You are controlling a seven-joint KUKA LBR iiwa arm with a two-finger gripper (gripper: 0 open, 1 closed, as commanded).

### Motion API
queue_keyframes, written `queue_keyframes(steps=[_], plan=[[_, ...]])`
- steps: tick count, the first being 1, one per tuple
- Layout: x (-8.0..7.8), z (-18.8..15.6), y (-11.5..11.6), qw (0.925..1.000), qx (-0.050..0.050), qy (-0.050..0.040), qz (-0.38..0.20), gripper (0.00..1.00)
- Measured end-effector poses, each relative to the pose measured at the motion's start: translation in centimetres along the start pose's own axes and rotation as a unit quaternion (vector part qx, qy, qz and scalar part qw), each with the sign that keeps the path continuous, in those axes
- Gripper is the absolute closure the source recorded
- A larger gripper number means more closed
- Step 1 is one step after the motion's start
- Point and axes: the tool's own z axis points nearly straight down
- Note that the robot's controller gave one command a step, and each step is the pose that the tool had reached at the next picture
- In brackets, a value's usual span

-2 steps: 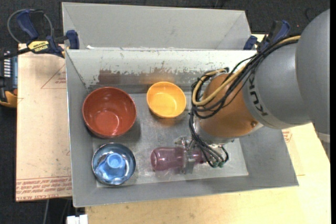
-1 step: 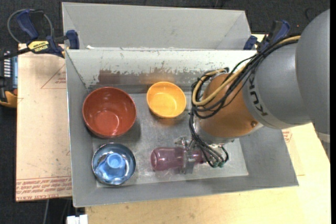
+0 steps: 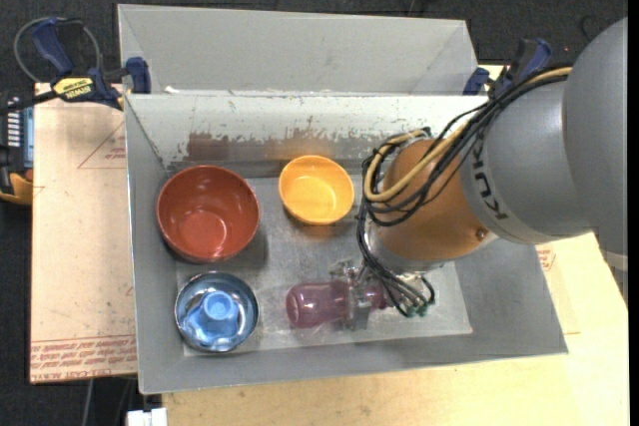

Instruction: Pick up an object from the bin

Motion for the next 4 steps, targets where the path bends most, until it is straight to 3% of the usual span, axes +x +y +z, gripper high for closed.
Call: queue_keyframes(steps=[1, 2, 3, 4], plan=[[-0.1, 0.0, -0.5, 0.9933, -0.001, -0.0012, -0.115, 1.00], [1.5, -9.1, -3.9, 0.9814, 0.000, -0.0041, -0.192, 1.00], [0.8, -1.0, -0.7, 0.9887, -0.005, 0.0063, -0.150, 1.00], [0.3, -13.1, -3.2, 0.9842, -0.001, -0.0027, -0.177, 1.00]])
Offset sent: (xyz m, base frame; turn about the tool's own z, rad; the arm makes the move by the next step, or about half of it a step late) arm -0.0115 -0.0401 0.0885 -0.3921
